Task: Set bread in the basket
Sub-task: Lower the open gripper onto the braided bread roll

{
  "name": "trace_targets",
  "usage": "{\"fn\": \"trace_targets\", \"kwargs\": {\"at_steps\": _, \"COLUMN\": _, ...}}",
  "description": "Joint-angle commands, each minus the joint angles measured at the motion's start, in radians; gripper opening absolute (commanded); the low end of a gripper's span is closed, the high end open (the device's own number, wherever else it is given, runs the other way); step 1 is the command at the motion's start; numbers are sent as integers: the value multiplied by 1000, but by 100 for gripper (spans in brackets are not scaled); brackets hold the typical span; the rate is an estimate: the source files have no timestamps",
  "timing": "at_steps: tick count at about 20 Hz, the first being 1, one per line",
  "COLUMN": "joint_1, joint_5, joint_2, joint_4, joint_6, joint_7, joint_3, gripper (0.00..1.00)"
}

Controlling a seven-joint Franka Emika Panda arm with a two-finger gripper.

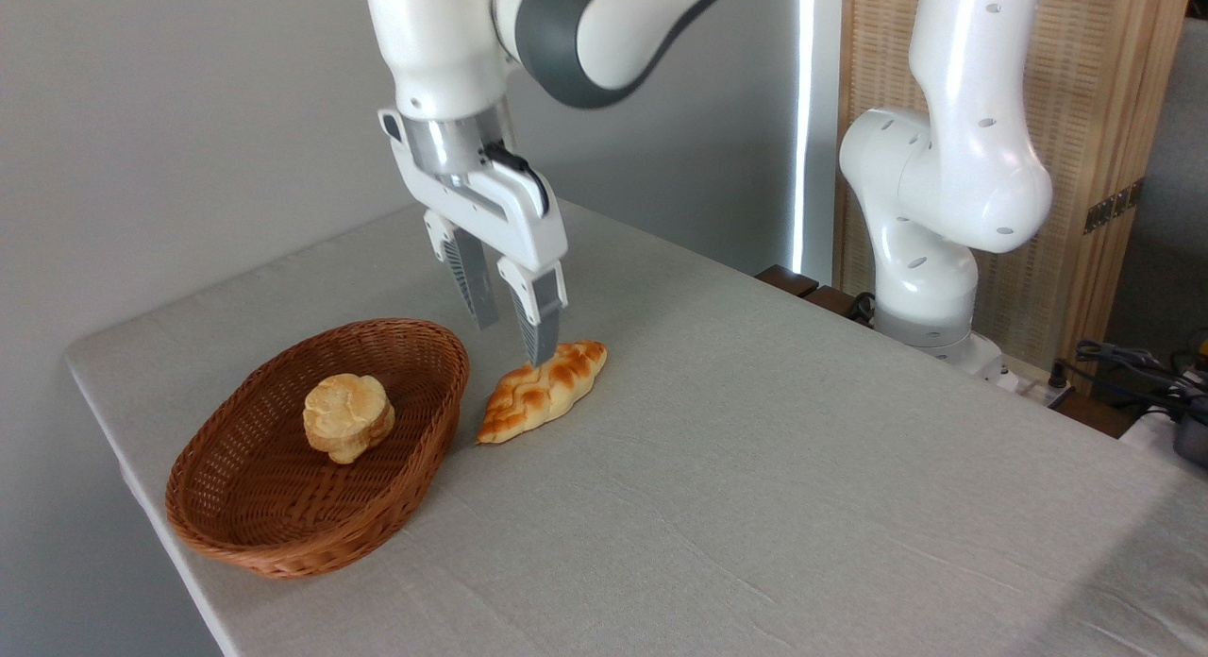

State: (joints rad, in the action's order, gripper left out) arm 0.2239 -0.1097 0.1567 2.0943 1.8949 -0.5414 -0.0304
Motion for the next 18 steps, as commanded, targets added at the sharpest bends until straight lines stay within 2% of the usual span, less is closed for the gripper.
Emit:
{"fn": "trace_targets", "kwargs": {"at_steps": 1, "joint_1": 26, "joint_5": -15, "joint_2": 53, "joint_4": 122, "joint_6": 73, "joint_7": 8, "joint_3": 12, "gripper": 100}}
{"fn": "trace_targets", "kwargs": {"at_steps": 6, "joint_1": 43, "joint_5": -13, "joint_2": 64, "joint_4": 196, "joint_6": 164, "joint_7": 9, "joint_3": 10, "gripper": 100}}
{"fn": "trace_targets", "kwargs": {"at_steps": 8, "joint_1": 63, "joint_5": -13, "joint_2": 58, "joint_4": 207, "joint_6": 171, "joint_7": 9, "joint_3": 12, "gripper": 100}}
{"fn": "trace_targets", "kwargs": {"at_steps": 11, "joint_1": 69, "joint_5": -13, "joint_2": 38, "joint_4": 208, "joint_6": 187, "joint_7": 11, "joint_3": 10, "gripper": 100}}
{"fn": "trace_targets", "kwargs": {"at_steps": 13, "joint_1": 97, "joint_5": -5, "joint_2": 21, "joint_4": 208, "joint_6": 187, "joint_7": 11, "joint_3": 10, "gripper": 100}}
{"fn": "trace_targets", "kwargs": {"at_steps": 18, "joint_1": 98, "joint_5": 7, "joint_2": 12, "joint_4": 208, "joint_6": 185, "joint_7": 4, "joint_3": 12, "gripper": 100}}
